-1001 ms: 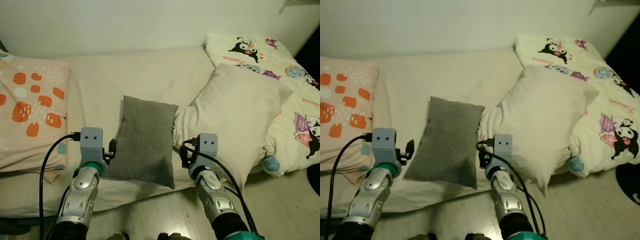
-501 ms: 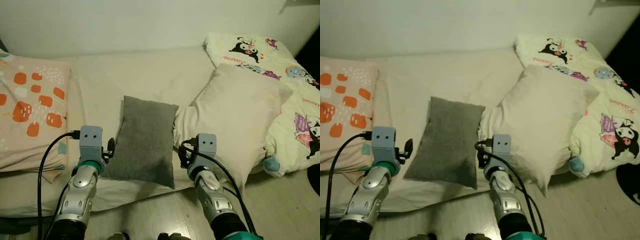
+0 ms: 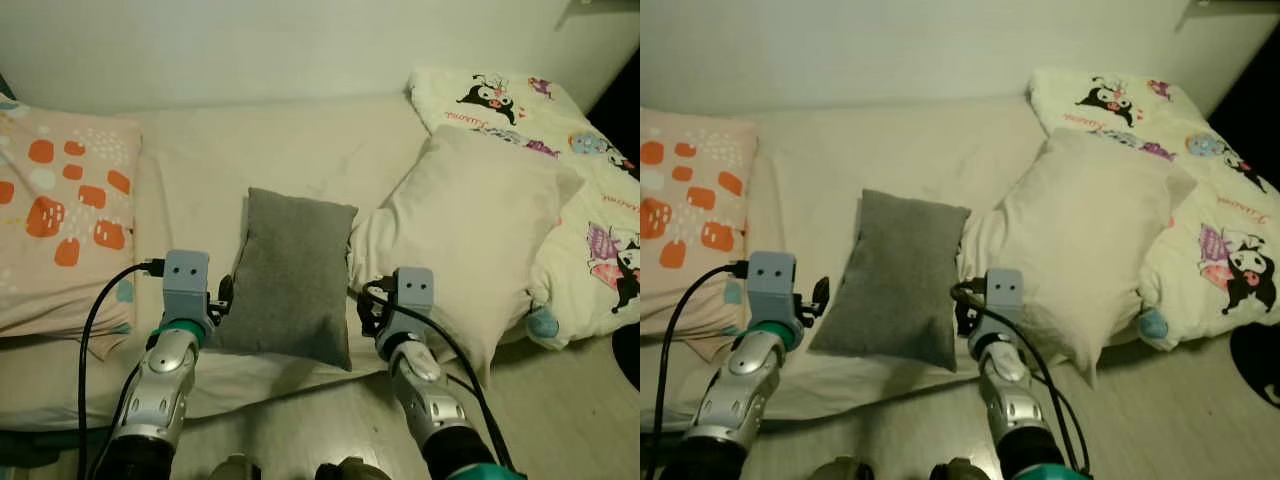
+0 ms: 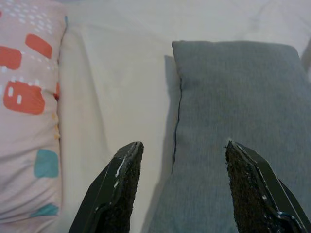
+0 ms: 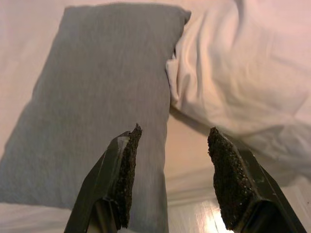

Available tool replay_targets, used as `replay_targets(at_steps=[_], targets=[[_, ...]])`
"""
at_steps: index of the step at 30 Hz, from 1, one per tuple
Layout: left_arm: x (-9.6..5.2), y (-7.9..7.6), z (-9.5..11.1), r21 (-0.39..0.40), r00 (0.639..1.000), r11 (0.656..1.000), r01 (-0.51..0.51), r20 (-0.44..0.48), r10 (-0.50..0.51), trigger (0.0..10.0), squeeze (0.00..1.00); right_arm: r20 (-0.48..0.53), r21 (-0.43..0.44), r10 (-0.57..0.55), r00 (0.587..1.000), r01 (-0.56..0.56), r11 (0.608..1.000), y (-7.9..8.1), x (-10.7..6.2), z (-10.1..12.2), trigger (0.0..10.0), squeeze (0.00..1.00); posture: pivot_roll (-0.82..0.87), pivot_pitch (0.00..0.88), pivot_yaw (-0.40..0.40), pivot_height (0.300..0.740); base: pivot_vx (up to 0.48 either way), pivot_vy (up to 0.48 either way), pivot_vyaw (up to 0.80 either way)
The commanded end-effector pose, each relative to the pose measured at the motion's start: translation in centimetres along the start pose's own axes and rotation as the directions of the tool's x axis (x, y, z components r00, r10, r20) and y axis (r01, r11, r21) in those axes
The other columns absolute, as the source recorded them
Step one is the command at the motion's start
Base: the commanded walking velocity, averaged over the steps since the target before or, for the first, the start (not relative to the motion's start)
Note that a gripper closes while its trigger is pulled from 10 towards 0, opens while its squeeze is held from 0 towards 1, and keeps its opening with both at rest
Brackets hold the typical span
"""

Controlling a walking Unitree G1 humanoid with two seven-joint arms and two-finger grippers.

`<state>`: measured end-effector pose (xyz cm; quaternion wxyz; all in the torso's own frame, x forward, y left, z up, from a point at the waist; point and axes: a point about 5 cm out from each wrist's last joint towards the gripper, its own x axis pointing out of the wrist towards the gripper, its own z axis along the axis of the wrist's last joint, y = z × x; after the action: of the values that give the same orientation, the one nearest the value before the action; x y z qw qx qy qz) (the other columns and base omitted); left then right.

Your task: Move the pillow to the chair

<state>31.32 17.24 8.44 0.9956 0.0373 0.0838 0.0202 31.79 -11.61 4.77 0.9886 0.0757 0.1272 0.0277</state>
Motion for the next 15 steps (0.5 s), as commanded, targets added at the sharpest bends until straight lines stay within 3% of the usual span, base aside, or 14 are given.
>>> replay_targets(at_steps=[1,11,15], targets=[[-0.3,-0.2,-0.8,0.0,1.0,1.0,0.008,-0.026,-0.008,10.0,0.0,-0.027,0.005,-0.007,1.0,0.007,1.0,-0.2,-0.4,-0.9,10.0,0.0,0.06,0.037,0.018,0.625,0.0,0.0,0.0],[-0.3,0.0,-1.0,0.007,1.0,1.0,0.01,-0.03,-0.01,10.0,0.0,-0.017,-0.005,0.006,1.0,-0.006,1.0,0.0,-0.6,-1.0,10.0,0.0,0.06,0.041,0.023,0.6,0.0,0.0,0.0],[-0.2,0.9,-0.8,-0.027,0.999,0.999,-0.034,-0.024,0.034,10.0,0.0,-0.022,-0.003,0.026,0.999,-0.026,1.0,0.3,-0.4,-0.9,10.0,0.0,0.06,0.051,0.013,0.6,0.0,0.0,0.0]])
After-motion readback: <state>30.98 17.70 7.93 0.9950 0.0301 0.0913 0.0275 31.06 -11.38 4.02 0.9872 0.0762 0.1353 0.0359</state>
